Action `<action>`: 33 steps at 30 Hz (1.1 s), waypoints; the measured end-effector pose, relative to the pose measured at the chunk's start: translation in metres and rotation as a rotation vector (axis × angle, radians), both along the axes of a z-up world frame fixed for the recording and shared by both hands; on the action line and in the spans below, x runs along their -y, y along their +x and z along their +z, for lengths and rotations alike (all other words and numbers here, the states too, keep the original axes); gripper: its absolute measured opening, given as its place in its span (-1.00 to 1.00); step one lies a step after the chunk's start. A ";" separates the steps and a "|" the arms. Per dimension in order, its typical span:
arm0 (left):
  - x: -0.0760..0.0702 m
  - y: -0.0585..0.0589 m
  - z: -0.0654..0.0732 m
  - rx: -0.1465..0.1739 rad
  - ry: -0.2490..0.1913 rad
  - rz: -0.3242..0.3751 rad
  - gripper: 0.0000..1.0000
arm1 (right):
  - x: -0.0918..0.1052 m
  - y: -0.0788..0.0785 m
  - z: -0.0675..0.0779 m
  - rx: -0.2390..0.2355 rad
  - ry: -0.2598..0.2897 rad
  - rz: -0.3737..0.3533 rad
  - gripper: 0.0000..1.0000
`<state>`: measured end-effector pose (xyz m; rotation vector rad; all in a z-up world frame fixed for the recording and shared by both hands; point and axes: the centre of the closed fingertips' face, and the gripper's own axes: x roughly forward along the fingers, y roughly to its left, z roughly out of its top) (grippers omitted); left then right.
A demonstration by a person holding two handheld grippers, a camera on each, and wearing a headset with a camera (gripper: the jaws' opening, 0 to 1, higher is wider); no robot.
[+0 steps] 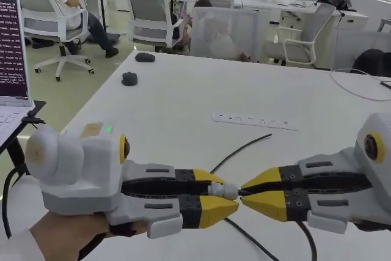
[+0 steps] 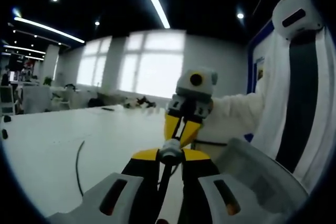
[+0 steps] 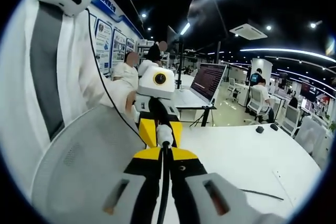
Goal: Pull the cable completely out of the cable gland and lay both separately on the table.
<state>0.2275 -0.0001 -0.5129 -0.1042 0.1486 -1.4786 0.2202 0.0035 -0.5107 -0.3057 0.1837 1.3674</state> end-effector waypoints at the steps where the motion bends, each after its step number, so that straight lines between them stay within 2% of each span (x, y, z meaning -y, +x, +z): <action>1: 0.000 0.001 0.000 0.000 -0.001 0.003 -0.68 | 0.000 0.000 0.000 0.001 0.002 -0.002 -0.91; 7: -0.001 0.002 0.001 0.006 -0.002 0.010 -0.68 | -0.001 0.000 0.000 0.003 0.013 -0.006 -0.92; 12: -0.002 0.004 -0.003 0.018 0.022 0.020 -0.68 | 0.002 0.002 -0.008 0.007 -0.009 -0.009 -0.92; 15: -0.005 0.008 -0.003 0.016 0.024 0.038 -0.68 | 0.009 0.004 -0.012 -0.007 -0.003 -0.033 -0.92; 17: -0.006 0.010 -0.003 0.016 0.024 0.045 -0.68 | 0.017 0.005 -0.019 -0.014 -0.022 -0.057 -0.93; 22: -0.007 0.012 -0.004 0.015 0.026 0.057 -0.68 | 0.033 0.006 -0.028 -0.037 -0.024 -0.100 -0.93; 33: -0.012 0.018 -0.001 0.009 0.015 0.085 -0.68 | 0.075 0.011 -0.063 -0.073 -0.124 -0.199 -0.93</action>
